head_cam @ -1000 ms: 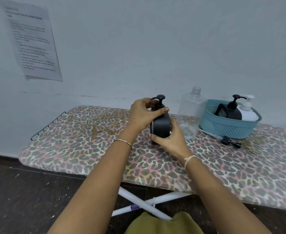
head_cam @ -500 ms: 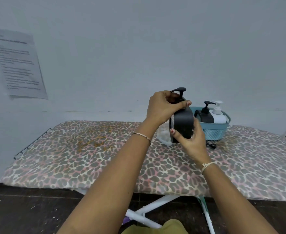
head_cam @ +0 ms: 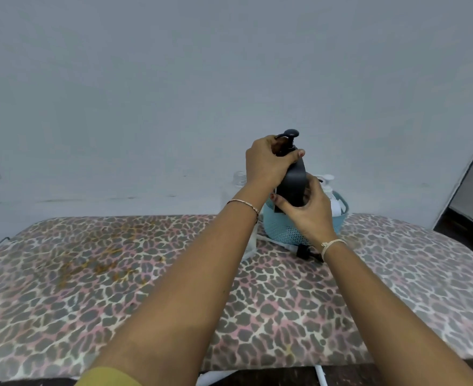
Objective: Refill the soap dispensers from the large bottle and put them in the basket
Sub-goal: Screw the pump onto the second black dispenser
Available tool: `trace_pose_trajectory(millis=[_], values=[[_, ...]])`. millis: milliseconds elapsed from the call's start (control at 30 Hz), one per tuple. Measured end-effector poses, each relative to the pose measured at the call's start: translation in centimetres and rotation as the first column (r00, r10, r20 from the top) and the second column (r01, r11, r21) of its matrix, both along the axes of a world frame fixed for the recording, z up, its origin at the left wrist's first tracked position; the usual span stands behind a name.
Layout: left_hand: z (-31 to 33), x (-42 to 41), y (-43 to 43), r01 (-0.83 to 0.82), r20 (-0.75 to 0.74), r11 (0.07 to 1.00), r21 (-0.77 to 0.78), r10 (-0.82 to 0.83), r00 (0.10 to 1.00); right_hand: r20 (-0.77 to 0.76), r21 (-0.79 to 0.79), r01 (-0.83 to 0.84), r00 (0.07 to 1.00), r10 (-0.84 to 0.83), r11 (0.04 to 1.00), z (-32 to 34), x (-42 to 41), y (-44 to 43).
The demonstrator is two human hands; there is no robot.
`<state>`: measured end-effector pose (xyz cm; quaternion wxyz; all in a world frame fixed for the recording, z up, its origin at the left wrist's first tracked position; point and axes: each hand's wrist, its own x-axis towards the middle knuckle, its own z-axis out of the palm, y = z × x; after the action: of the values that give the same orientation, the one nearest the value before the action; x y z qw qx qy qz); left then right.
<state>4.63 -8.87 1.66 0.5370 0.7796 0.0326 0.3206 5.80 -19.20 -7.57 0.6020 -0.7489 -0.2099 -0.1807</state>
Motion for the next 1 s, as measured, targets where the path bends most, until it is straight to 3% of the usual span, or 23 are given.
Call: trace_pose_trajectory(millis=[400,567,1000], values=[[-2.7,5.1,-0.5,-0.050,-0.005,0.998,-0.038,0.050,0.999,0.112,-0.157,0.280,0.958,-0.264,0.947,-1.6,3.8,0.6],[-3.8,6.1,-0.8,-0.039,-0.074,0.999,-0.006,0.039,0.996,0.156,-0.258,0.372,0.927,-0.342,0.892,-2.4,4.3,0.3],[-7.9,7.0,-1.0,-0.067,-0.191,0.995,0.069,0.079,0.978,0.270,-0.362,0.445,0.891,-0.364,0.819,-4.4,4.2,0.2]])
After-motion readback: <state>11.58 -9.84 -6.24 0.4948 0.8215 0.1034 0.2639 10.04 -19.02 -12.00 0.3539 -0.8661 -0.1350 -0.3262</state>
